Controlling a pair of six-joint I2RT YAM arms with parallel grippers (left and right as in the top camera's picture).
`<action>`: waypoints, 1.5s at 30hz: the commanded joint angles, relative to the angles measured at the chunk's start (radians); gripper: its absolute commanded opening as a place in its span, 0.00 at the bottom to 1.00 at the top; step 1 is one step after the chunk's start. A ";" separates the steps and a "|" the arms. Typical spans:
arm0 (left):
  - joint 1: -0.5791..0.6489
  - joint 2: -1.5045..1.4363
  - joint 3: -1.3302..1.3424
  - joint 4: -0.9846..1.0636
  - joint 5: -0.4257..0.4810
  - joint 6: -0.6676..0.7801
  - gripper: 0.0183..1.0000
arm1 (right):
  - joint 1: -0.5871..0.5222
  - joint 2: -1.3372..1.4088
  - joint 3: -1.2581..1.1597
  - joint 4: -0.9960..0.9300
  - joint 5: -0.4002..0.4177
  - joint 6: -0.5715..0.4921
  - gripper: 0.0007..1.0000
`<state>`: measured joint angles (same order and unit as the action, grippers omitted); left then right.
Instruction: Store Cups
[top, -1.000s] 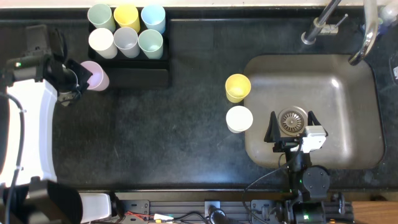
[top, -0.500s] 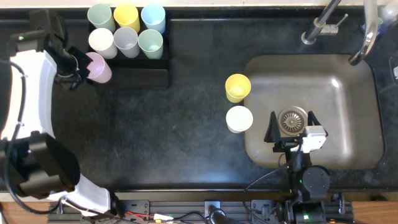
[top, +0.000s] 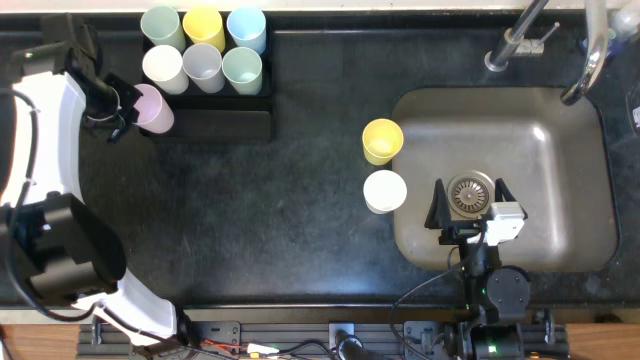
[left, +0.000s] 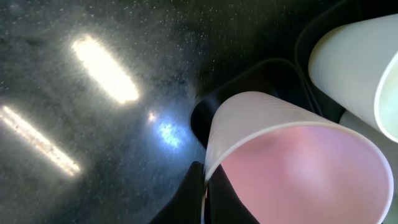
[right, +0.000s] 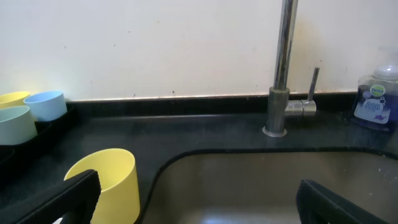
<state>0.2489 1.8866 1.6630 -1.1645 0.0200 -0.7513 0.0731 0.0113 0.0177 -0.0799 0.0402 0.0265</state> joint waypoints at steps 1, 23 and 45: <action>-0.001 0.038 0.026 0.008 0.009 0.015 0.02 | 0.005 -0.008 -0.013 0.005 -0.007 0.008 1.00; -0.010 0.078 0.025 0.082 0.002 0.015 0.02 | 0.005 -0.008 -0.013 0.005 -0.007 0.008 1.00; -0.028 0.121 0.025 0.102 -0.006 0.015 0.73 | 0.005 -0.007 -0.013 0.005 -0.007 0.008 1.00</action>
<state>0.2325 1.9831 1.6680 -1.0748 0.0124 -0.7448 0.0731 0.0109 0.0177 -0.0799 0.0399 0.0265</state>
